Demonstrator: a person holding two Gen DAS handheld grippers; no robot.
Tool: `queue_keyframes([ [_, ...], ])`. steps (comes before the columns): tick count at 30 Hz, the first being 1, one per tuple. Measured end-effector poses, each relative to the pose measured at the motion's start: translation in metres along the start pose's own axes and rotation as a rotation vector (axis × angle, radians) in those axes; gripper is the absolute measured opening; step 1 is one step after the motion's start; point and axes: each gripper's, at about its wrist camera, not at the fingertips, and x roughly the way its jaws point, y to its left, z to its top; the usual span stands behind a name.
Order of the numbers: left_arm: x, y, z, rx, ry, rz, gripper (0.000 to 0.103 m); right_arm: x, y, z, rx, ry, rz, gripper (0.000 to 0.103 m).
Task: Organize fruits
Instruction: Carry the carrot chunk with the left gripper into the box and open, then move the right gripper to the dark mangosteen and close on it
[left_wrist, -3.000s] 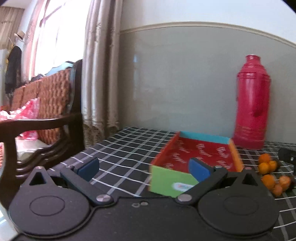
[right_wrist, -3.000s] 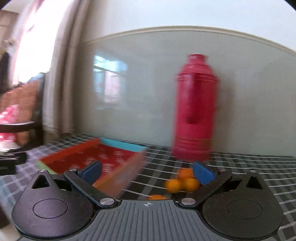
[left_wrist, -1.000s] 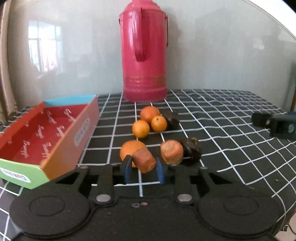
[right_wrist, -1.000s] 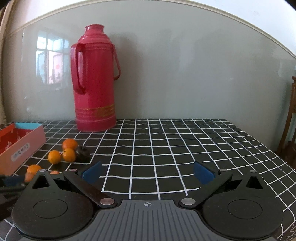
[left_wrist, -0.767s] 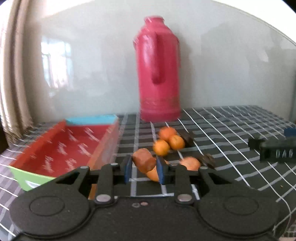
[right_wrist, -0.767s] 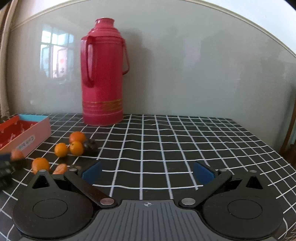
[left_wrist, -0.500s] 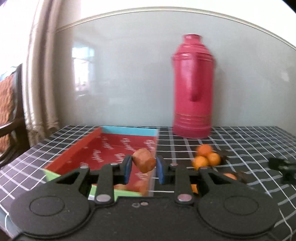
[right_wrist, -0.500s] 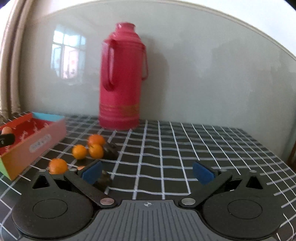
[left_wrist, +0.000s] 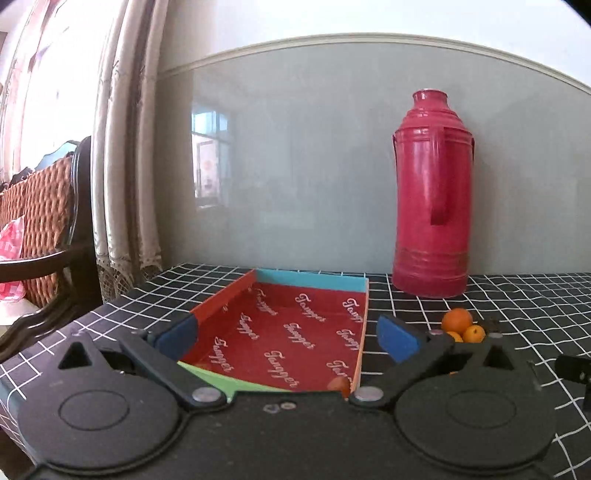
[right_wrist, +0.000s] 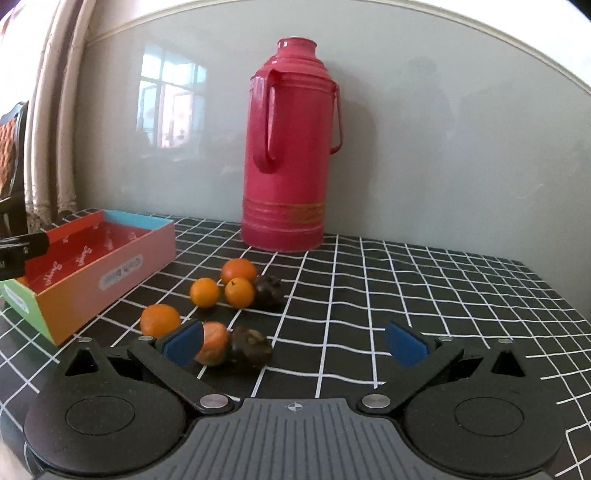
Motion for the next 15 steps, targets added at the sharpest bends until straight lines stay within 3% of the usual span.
queue_keyframes([
  [15,-0.0003,0.0013,-0.0044,0.0,0.042,0.001,0.097,-0.0011,-0.0069,-0.0054,0.013,0.035,0.011,0.103],
])
